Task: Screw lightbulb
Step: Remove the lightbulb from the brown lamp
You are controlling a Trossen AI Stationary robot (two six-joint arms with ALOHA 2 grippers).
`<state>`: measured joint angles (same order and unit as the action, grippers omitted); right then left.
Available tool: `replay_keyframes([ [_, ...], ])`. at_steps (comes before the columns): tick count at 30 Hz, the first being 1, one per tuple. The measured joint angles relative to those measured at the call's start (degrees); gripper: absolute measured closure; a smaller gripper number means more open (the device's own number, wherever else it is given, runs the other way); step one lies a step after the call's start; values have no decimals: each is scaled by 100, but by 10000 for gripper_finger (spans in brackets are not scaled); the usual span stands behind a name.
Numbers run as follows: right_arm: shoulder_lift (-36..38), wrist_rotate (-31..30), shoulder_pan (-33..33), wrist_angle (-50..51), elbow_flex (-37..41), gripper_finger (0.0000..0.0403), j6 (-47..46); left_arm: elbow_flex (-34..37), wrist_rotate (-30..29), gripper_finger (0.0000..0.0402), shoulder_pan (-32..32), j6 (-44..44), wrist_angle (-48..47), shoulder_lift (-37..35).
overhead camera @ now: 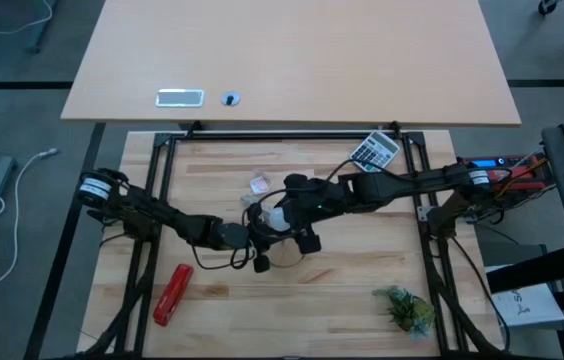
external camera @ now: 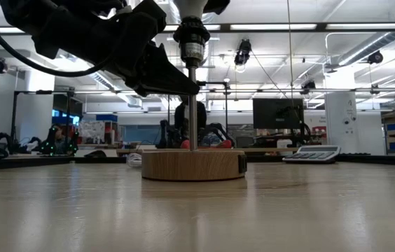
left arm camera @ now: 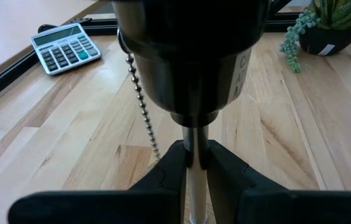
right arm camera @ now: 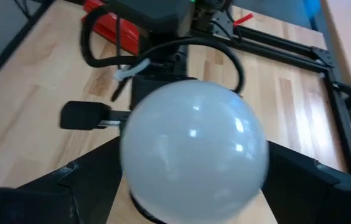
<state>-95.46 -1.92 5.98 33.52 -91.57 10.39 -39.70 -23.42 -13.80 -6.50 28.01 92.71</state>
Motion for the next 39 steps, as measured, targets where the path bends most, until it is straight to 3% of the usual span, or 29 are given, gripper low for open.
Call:
replay_keyframes([
  [14, 0, -222, 4, 46, 2, 158, 109, 20, 94, 368, -2, 183, 192, 6],
  [23, 2, -146, 43, 89, 2, 159, 749, 12, 440, 368, -59, 311, 224, 4],
  [39, 9, 316, 43, 173, 2, 162, 3141, 4, 827, 367, -76, 344, 216, -9],
])
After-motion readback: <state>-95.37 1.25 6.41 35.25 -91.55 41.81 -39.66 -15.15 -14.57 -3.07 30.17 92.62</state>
